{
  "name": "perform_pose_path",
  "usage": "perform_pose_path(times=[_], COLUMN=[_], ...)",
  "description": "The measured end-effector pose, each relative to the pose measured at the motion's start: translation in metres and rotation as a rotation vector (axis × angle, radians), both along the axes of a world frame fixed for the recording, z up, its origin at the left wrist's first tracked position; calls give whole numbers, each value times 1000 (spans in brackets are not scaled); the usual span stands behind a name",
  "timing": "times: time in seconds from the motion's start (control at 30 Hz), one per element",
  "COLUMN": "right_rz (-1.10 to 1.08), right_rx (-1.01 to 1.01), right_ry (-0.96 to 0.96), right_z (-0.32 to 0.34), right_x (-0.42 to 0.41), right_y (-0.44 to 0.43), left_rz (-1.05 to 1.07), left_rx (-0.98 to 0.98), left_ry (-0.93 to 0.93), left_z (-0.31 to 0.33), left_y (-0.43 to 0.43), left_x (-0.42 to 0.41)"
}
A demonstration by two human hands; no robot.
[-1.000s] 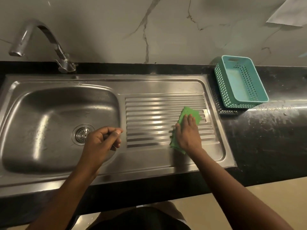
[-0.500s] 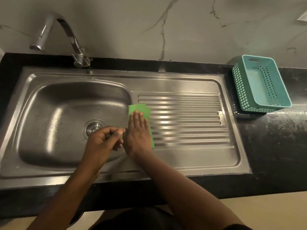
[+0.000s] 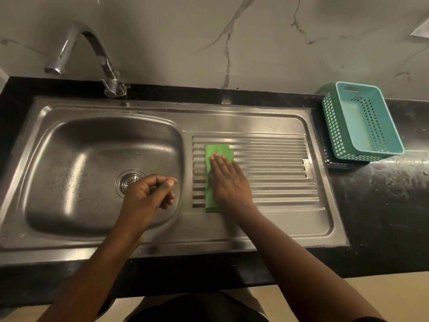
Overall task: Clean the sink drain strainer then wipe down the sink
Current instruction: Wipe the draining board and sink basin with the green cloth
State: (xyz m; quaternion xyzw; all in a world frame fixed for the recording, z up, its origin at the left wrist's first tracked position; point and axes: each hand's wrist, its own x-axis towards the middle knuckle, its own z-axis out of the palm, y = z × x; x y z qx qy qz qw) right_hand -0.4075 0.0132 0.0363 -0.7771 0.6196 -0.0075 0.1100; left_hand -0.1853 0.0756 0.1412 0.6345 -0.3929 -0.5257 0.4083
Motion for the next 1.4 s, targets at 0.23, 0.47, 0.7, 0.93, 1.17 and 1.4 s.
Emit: perform_pose_path(times=[0.23,0.47,0.7,0.93,1.17,1.4], right_rz=[-395,-652,-160,239,-345,-672], right_rx=[29,-5,26,79,-14,-94], right_ry=[103,-52,-216,-178,-67,-147], right_z=[7,5,9,11,13,1], right_x=[-140,-95,51,28,-159,-120], right_y=[1,3,9,-14,-23,-24], left_rz=[-13,-2,-21,-46,-9,17], left_rx=[6,23,28,10,40,41], left_ry=[15,16,24,21,33,38], left_z=[-1,-14,-18,-12,-14,-23], left_y=[-2,2,-3,-11,2,8], left_x=[3,13,5,-9,-6,10])
